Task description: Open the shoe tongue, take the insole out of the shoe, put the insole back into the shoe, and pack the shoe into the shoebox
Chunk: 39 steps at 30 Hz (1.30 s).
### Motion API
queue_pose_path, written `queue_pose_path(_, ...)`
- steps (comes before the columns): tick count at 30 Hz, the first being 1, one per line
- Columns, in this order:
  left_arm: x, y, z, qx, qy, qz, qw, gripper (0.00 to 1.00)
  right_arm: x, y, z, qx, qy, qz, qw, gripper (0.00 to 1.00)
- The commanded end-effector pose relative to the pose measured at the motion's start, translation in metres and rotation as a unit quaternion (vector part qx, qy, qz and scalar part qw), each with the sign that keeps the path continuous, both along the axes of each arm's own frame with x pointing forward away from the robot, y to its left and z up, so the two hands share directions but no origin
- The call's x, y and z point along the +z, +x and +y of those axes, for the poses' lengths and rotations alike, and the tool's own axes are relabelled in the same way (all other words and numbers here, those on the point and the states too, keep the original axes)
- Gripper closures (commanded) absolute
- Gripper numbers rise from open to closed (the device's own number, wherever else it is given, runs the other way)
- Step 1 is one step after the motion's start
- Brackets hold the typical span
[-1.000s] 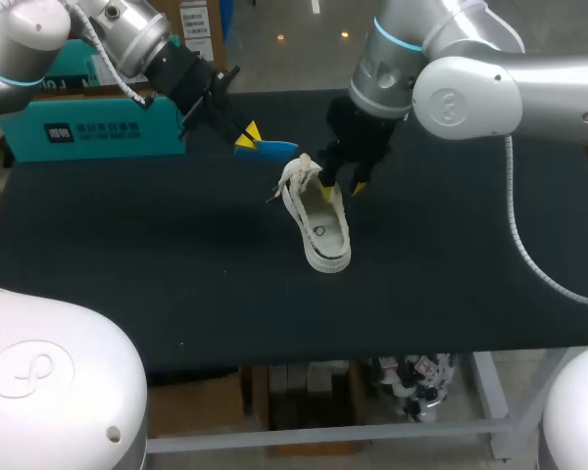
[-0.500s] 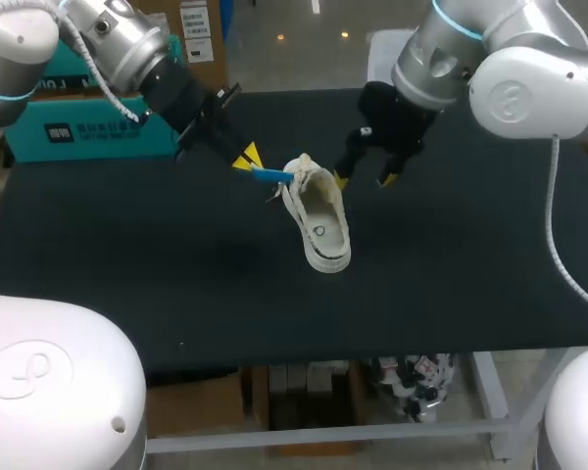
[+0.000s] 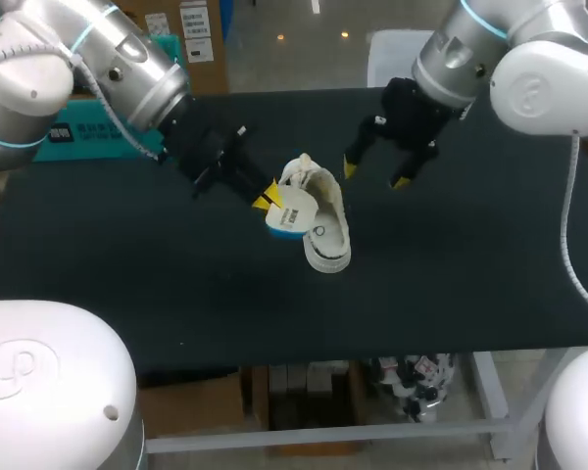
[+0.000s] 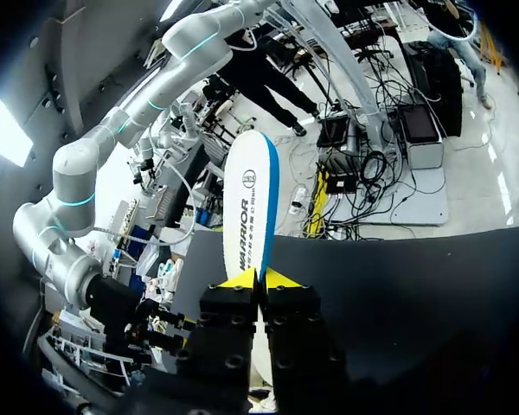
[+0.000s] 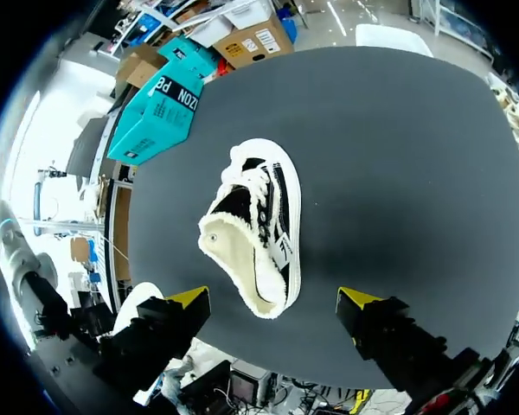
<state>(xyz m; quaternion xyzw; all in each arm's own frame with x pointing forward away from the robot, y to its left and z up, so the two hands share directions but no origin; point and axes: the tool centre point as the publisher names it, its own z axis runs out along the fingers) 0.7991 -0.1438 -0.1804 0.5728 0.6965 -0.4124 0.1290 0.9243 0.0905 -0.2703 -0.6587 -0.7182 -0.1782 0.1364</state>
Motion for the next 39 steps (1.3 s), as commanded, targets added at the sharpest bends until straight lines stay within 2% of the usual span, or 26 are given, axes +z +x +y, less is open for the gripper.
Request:
queue_pose_path(1,-0.006,-0.003,-0.005,0.01,-0.001,0.002,1.0,1.0,-0.002,-0.007,-0.012,-0.11,0.091,0.035,0.989,0.0)
queue_pose_path(14,-0.006,-0.003,-0.005,0.01,-0.001,0.002,1.0,1.0,-0.002,-0.007,-0.012,-0.11,0.091,0.035,0.989,0.0)
queue_pose_path(15,-0.011,-0.003,-0.006,0.009,-0.011,0.001,1.0,1.0,-0.002,-0.002,-0.01,-0.121,0.093,0.043,0.987,0.0)
queue_pose_path(22,-0.031,-0.006,-0.019,0.002,-0.065,-0.003,0.998,1.0,-0.002,0.001,-0.009,-0.198,0.145,0.111,0.963,0.0)
queue_pose_path(23,-0.033,-0.005,-0.02,-0.002,-0.072,0.0,0.997,1.0,-0.001,0.001,-0.01,-0.21,0.142,0.111,0.961,0.0)
queue_pose_path(25,-0.038,-0.006,-0.023,-0.004,-0.071,-0.006,0.997,1.0,-0.002,-0.001,-0.011,-0.224,0.162,0.13,0.952,0.0)
queue_pose_path(26,-0.039,-0.005,-0.024,-0.004,-0.072,-0.006,0.997,1.0,-0.003,-0.001,-0.011,-0.233,0.158,0.134,0.95,0.0)
queue_pose_path(31,-0.045,-0.002,-0.026,-0.009,-0.082,-0.014,0.996,1.0,-0.012,-0.003,-0.01,-0.28,0.186,0.189,0.923,0.0)
queue_pose_path(33,-0.049,0.001,-0.026,-0.013,-0.088,-0.011,0.996,1.0,-0.017,-0.006,-0.008,-0.281,0.186,0.206,0.919,0.0)
queue_pose_path(39,-0.061,0.007,-0.023,-0.012,-0.107,0.011,0.994,1.0,-0.019,-0.006,-0.01,-0.282,0.186,0.208,0.918,0.0)
